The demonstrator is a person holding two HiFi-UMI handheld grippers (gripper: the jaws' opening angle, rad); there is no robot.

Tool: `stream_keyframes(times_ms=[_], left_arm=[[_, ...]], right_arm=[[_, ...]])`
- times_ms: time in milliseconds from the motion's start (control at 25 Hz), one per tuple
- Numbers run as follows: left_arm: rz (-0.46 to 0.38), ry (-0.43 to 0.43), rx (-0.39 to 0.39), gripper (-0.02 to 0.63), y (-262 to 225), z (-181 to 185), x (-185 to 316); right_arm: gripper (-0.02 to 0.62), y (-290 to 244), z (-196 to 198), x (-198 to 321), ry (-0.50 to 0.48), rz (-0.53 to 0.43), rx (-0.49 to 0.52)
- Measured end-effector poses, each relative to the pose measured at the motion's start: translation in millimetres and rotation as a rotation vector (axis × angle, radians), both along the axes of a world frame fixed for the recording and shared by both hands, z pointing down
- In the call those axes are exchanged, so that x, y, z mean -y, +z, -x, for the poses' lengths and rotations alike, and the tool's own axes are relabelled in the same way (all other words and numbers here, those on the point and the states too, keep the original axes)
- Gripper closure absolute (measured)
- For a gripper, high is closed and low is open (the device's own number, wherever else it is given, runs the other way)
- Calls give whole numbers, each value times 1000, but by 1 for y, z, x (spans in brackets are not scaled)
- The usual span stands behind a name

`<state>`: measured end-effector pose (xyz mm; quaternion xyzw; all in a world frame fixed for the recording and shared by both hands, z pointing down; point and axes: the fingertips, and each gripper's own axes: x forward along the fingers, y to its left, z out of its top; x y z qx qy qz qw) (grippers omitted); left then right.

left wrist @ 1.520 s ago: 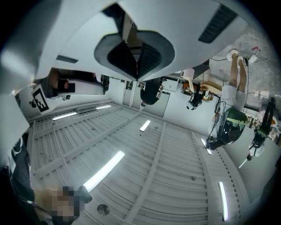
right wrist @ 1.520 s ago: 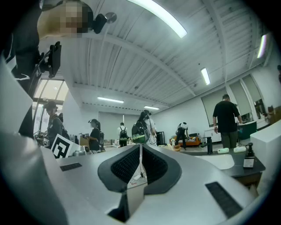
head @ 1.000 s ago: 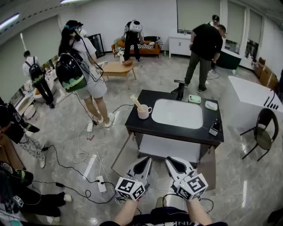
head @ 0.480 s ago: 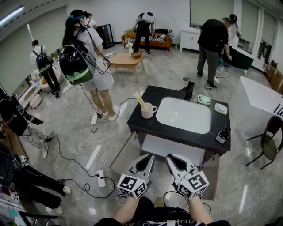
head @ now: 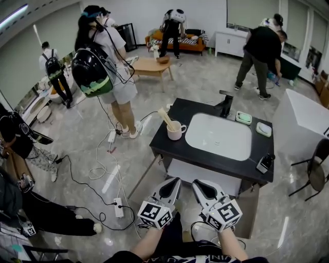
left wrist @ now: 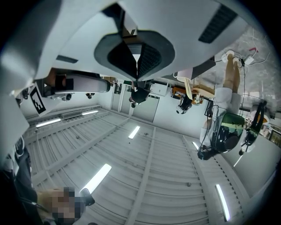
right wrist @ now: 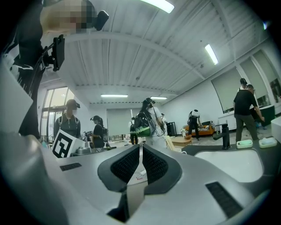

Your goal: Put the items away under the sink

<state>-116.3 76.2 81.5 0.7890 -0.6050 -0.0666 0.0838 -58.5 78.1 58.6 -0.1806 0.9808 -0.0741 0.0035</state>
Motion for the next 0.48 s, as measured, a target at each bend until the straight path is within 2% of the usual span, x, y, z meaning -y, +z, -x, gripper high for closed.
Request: stream_keyframes(times_ms=[480], left_arm=[[8,0,-32,597,9,54,91]], right_arm=[[552,18,64,81,-22,27,-54]])
